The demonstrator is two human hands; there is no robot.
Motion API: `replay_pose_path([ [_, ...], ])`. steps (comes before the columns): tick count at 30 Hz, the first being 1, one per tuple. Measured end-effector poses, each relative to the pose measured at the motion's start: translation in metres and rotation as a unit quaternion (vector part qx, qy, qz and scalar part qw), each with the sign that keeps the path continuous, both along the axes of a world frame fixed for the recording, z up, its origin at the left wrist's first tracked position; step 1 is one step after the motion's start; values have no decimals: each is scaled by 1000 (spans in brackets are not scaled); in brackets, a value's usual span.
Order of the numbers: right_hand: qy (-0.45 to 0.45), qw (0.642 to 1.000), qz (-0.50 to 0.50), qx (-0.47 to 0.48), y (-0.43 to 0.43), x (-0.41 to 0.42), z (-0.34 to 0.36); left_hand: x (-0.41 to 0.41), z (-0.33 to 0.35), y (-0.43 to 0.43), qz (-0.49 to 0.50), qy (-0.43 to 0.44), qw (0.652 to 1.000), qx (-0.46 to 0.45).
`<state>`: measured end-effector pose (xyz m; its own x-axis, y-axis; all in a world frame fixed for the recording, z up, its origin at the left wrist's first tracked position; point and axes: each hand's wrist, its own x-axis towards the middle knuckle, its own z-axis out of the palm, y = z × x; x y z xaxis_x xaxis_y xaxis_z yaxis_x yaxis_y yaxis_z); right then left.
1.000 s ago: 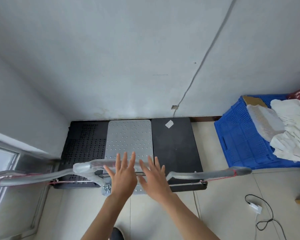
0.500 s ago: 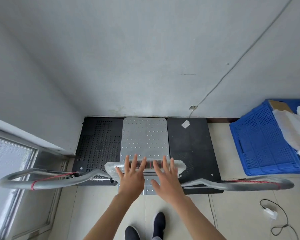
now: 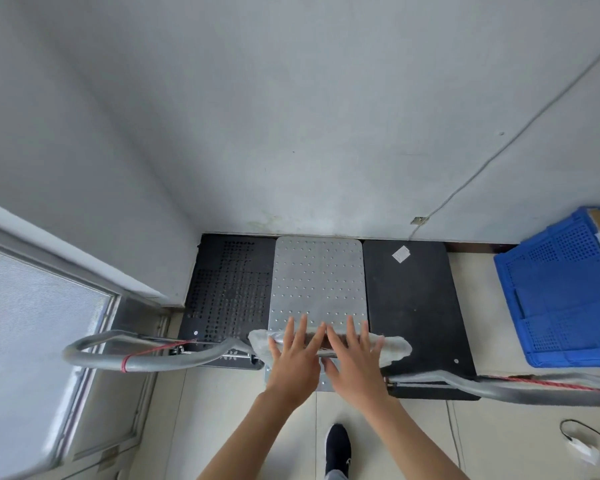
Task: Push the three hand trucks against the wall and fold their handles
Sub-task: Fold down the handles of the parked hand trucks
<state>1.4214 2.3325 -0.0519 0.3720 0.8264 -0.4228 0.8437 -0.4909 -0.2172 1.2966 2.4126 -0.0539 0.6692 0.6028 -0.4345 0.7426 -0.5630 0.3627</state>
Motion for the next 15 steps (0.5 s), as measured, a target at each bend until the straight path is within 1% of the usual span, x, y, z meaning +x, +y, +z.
replay_pose_path([
  [3,3,1000,18,9,34,-34,5,-31,9,32,40,-54,997,-41],
  [7,33,998,28,43,86,-104,7,-101,23,87,92,-51,994,-6],
  [11,54,996,43,54,134,-198,2,-200,29,138,96,-17,995,22],
  [15,71,994,84,26,169,-292,5,-289,23,171,72,59,994,50],
])
